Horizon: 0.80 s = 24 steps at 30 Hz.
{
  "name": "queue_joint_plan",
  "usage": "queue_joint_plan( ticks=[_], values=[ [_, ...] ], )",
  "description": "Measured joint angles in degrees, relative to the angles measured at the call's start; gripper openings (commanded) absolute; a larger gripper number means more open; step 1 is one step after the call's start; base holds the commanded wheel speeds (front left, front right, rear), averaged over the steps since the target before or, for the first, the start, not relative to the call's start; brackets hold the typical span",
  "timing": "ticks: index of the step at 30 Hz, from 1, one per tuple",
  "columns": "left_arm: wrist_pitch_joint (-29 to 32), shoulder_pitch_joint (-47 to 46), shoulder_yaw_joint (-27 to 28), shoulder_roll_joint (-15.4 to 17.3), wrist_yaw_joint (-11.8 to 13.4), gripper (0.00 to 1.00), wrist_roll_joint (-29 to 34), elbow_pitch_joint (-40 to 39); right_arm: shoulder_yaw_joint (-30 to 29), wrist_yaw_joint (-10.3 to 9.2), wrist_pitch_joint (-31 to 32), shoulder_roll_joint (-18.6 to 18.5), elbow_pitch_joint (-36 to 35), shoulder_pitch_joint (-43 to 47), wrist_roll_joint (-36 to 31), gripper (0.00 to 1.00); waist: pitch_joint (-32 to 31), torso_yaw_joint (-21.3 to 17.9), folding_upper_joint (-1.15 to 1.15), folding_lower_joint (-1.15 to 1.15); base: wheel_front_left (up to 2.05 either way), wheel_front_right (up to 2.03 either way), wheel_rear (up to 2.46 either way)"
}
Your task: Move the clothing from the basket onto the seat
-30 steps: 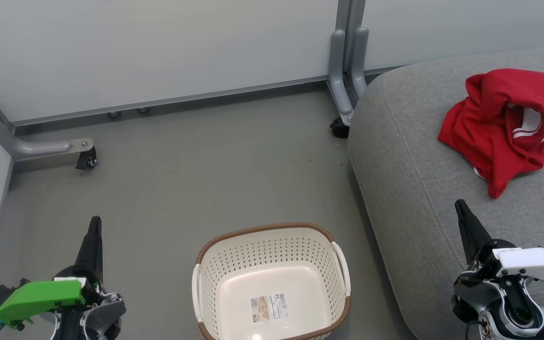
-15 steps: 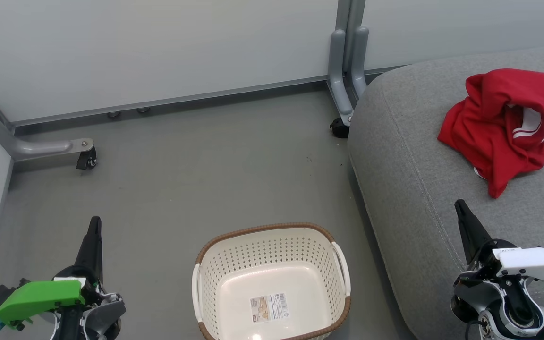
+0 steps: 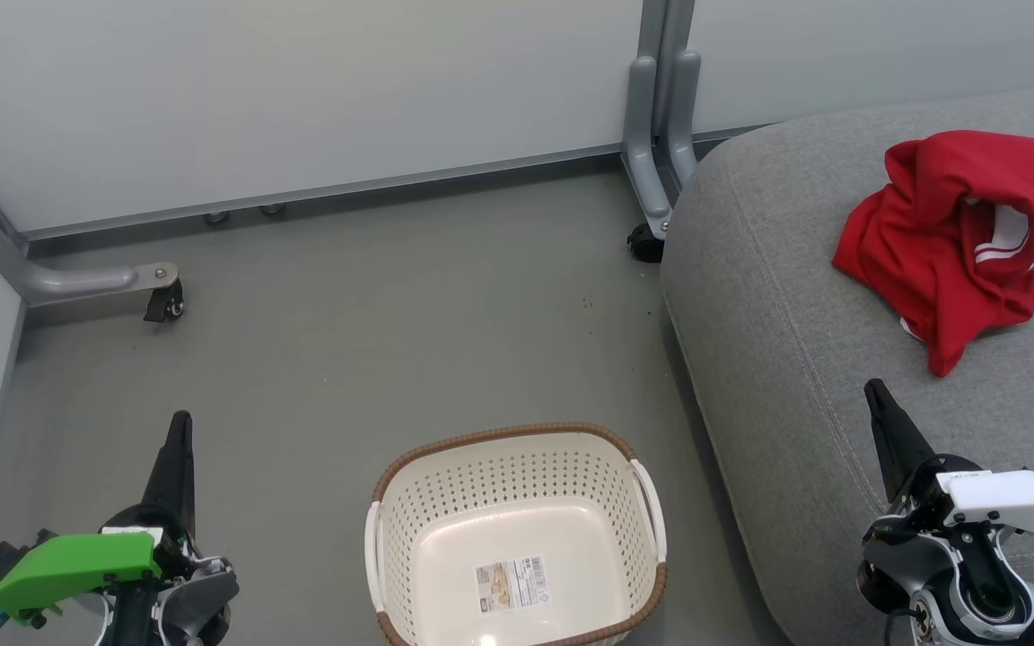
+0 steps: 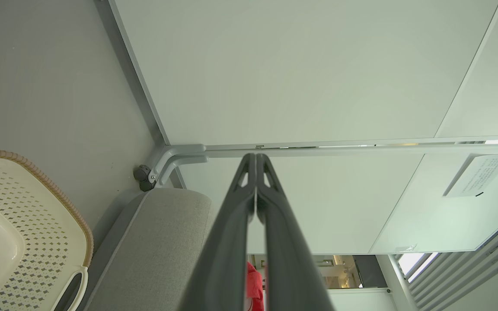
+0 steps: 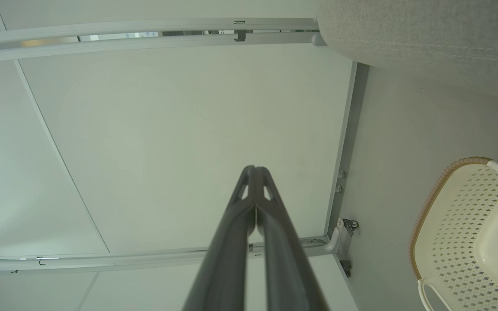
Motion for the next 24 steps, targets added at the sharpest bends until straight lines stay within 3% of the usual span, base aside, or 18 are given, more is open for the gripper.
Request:
queue_joint_plan(
  ticks=[24],
  values=[
    [0.0,0.0,0.0,0.0,0.0,0.00,0.0,0.0,0.0,0.00,0.0,0.0,0.0,0.0,0.0,0.00,0.0,0.0,0.00,0.00,0.00,0.00,0.00]
  ],
)
